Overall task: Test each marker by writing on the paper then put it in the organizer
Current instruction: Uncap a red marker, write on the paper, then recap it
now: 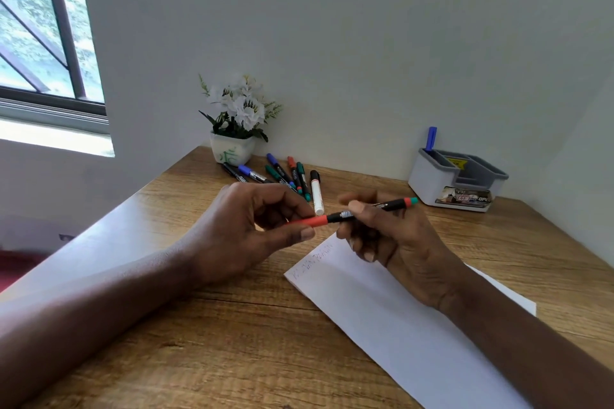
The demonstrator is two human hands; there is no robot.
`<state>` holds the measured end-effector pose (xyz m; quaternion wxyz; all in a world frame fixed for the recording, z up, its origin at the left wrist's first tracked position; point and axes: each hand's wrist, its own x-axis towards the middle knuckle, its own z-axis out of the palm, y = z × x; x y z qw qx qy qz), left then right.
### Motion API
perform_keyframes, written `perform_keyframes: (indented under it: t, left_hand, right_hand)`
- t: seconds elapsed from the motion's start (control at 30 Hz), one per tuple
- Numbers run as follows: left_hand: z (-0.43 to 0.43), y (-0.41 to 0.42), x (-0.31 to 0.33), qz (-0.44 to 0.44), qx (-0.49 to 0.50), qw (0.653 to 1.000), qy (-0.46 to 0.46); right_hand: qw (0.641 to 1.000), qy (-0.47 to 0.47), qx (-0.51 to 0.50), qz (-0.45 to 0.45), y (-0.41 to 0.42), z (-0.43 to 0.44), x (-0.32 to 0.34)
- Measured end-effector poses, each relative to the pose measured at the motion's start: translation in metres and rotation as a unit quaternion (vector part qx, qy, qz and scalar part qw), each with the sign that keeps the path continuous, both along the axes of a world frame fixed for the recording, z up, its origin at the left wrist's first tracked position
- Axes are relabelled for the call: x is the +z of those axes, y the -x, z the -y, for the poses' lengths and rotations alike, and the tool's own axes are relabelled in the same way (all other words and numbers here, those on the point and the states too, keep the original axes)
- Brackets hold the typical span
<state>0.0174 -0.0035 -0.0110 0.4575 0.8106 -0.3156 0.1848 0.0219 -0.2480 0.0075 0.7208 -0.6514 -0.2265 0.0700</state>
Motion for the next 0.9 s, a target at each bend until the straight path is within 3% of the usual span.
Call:
perform_keyframes:
  t: [0.3, 0.6, 0.67, 0.77, 0.9]
  left_hand:
    - [-0.001, -0.003, 0.0, -0.081, -0.052, 0.994, 0.061]
    - [-0.002, -0.004, 0.005, -0.075, -0.05, 0.995, 0.049]
    - [-0.005, -0.008, 0.003, -0.044, 0.0, 0.999, -0.004]
    - [-0.01, -0.012, 0.003, 0.039, 0.104, 0.975, -0.193]
    - [-0.011, -0.013, 0.0, -0.062, 0.117, 0.914, -0.384]
  right_hand:
    - [0.999, 0.03, -0.017, 0.027, 0.004, -0.002, -0.001]
    - [0.999, 0.031, -0.005, 0.014, 0.002, -0.004, -0.003]
    - [0.998, 0.051, -0.004, 0.023, 0.001, -0.001, 0.001]
    - [0.996, 0.042, -0.037, 0.068, -0.004, 0.01, 0.008]
    - [0.997, -0.031, -0.063, 0.031, -0.012, 0.024, 0.013]
